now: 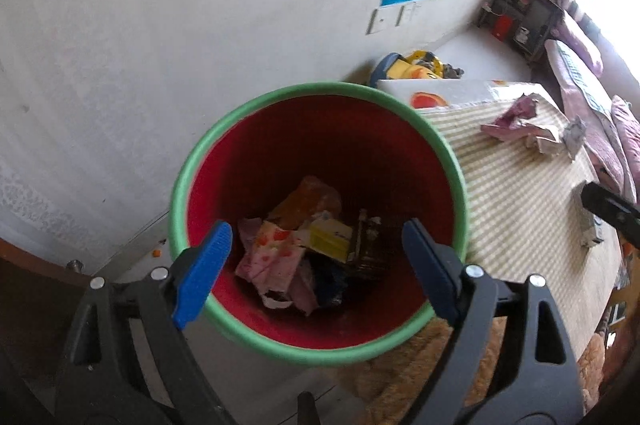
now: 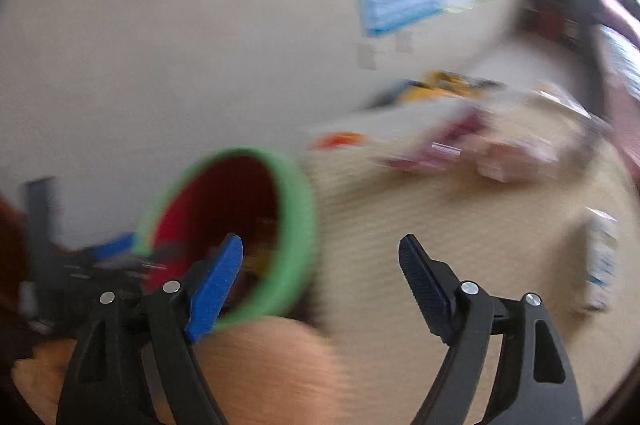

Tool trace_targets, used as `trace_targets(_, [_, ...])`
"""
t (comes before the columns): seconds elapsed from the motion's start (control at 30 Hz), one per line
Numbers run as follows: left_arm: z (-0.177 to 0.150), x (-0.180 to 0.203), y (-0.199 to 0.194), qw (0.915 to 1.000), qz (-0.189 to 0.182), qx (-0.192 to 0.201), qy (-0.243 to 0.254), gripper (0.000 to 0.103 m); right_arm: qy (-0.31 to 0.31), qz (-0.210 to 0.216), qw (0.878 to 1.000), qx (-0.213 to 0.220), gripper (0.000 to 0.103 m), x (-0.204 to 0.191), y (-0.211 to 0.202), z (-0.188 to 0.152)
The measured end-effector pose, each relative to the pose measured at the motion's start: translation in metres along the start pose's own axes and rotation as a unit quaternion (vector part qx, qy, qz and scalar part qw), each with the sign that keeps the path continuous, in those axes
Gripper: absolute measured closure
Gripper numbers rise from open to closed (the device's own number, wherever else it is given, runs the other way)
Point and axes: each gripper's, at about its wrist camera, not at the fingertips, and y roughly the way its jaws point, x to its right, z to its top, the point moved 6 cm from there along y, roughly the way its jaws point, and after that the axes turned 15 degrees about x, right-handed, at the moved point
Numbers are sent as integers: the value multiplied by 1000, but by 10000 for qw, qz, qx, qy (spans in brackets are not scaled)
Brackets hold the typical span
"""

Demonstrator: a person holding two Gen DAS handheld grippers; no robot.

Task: Collect trash
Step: 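Open both grippers over the red bucket to drop the carton and box, then grasp the pink snack bag with the left gripper while the right grasps the white milk carton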

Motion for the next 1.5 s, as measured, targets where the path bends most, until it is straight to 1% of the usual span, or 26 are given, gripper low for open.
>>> trace_targets(0.07, [1,7,1,10000,-49,10,65,18,277,-554,9981,21,25,52,-2,-3])
trace_targets(0.1, [1,12,2,9999,-73,3,101,18,373,-1026,9940,34,25,87,-4,-4])
trace_targets(0.17, [2,27,3,9996,-178,-30,207,18,506,-1615,9856,-50,21,135,-4,-8])
trace_targets(0.2, [3,38,4,9993,-269,-26,265,18,579,-1763,9825,-142,20,152,-1,-12])
trace_targets(0.27, [9,61,11,9980,-462,-25,426,18,849,-1921,9764,-496,20,189,13,-24])
trace_targets(0.4, [28,123,38,9918,-887,-75,915,18,1295,-1730,9741,-664,20,215,29,-41])
trace_targets(0.47, [39,148,54,9890,-1002,-85,1084,18,1305,-1568,9772,-583,33,214,27,-42])
trace_targets(0.5, [46,165,64,9866,-1072,-89,1226,18,1282,-1488,9788,-579,51,213,26,-45])
trace_targets(0.57, [59,190,80,9824,-1211,2,1424,18,1384,-1288,9806,-519,51,211,20,-49])
trace_targets(0.6, [65,205,89,9798,-1291,21,1529,18,1510,-1121,9810,-482,51,210,14,-53])
trace_targets(0.67, [73,226,104,9762,-1395,18,1663,18,1667,-946,9806,-409,51,206,-3,-63])
trace_targets(0.73, [77,244,120,9732,-1387,-16,1835,18,1805,-768,9799,-363,51,198,-21,-76])
trace_targets(0.8, [74,259,142,9707,-1271,-180,2034,19,1797,-675,9806,-409,51,190,-37,-89])
trace_targets(0.87, [67,267,157,9683,-1182,-366,2168,25,1730,-571,9821,-488,51,178,-45,-99])
trace_targets(0.9, [60,271,166,9661,-1103,-490,2281,26,1679,-541,9830,-511,50,174,-49,-101])
trace_targets(0.97, [49,273,178,9636,-937,-677,2411,33,1490,-559,9859,-515,50,166,-58,-104])
trace_targets(1.0, [42,272,184,9629,-854,-781,2439,36,1448,-561,9866,-507,50,161,-57,-103])
trace_targets(1.03, [34,269,189,9619,-816,-885,2453,45,1393,-549,9876,-481,50,158,-59,-102])
trace_targets(1.1, [31,266,186,9649,-845,-796,2355,55,1328,-578,9883,-472,50,156,-55,-100])
trace_targets(1.13, [31,265,183,9654,-914,-833,2297,67,1314,-590,9884,-484,49,155,-55,-100])
trace_targets(1.17, [30,264,180,9649,-894,-875,2310,73,1327,-584,9882,-489,49,154,-53,-102])
trace_targets(1.23, [29,262,168,9650,-860,-753,2361,80,1339,-589,9879,-509,49,153,-51,-102])
trace_targets(1.3, [28,257,149,9668,-902,-581,2318,81,1340,-615,9878,-492,47,154,-50,-101])
trace_targets(1.37, [27,252,131,9681,-958,-437,2274,81,1313,-635,9882,-468,38,154,-50,-100])
trace_targets(1.4, [26,249,120,9688,-985,-367,2246,81,1302,-635,9884,-466,37,154,-50,-99])
trace_targets(1.5, [24,239,91,9721,-1113,-286,2043,81,1235,-663,9889,-486,32,151,-48,-96])
